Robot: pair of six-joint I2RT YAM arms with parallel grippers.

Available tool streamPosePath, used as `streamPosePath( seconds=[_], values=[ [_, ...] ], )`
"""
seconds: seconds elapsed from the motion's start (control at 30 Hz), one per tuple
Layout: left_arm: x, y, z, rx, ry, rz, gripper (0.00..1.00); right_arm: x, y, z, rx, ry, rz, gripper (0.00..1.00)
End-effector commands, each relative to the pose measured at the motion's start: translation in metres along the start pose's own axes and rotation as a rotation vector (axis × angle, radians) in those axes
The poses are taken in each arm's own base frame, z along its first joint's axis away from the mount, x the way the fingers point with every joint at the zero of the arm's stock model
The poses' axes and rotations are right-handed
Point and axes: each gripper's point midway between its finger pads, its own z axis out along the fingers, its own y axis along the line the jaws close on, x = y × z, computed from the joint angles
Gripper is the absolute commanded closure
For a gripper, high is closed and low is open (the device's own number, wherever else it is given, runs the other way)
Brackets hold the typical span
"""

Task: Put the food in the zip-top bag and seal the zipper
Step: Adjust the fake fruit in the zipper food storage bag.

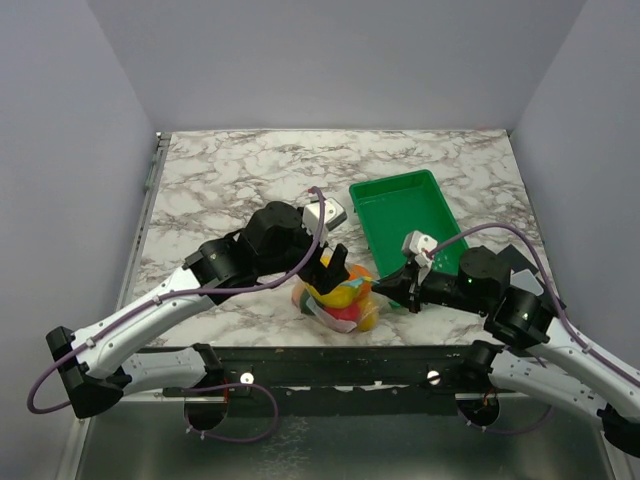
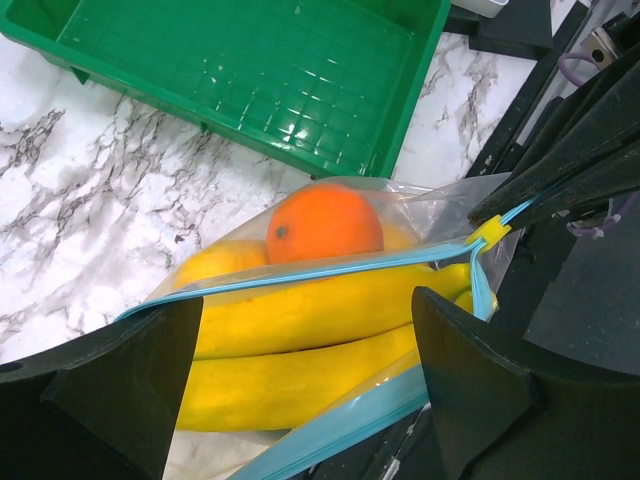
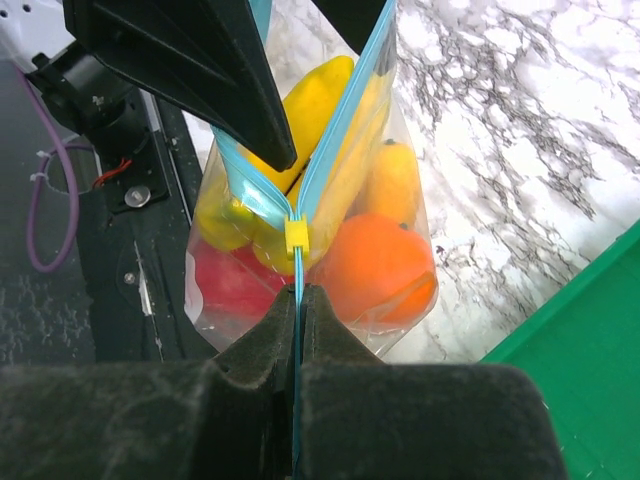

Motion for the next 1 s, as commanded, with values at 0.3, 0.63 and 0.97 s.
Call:
streamPosePath(
  seconds=[0.3,0.63,0.97],
  values=[
    [-0.026,0.011,-0.023,-0.059,-0.151,0.007,0.15,-0.011,0.022,0.008,-0.135,-0.018,0.014,0.99],
    [-0.015,0.009,0.007,-0.042,-0.133,-0.131,0.36,-0.009,0.021,0.021,-0.145,-0.001,0.031,0.99],
    [-0.041,-0.003,-0.012,0.013,-0.191,-0.039,0.41,0.001,0.020,0.020,-0.138,0.028,0.041,0.99]
  ],
)
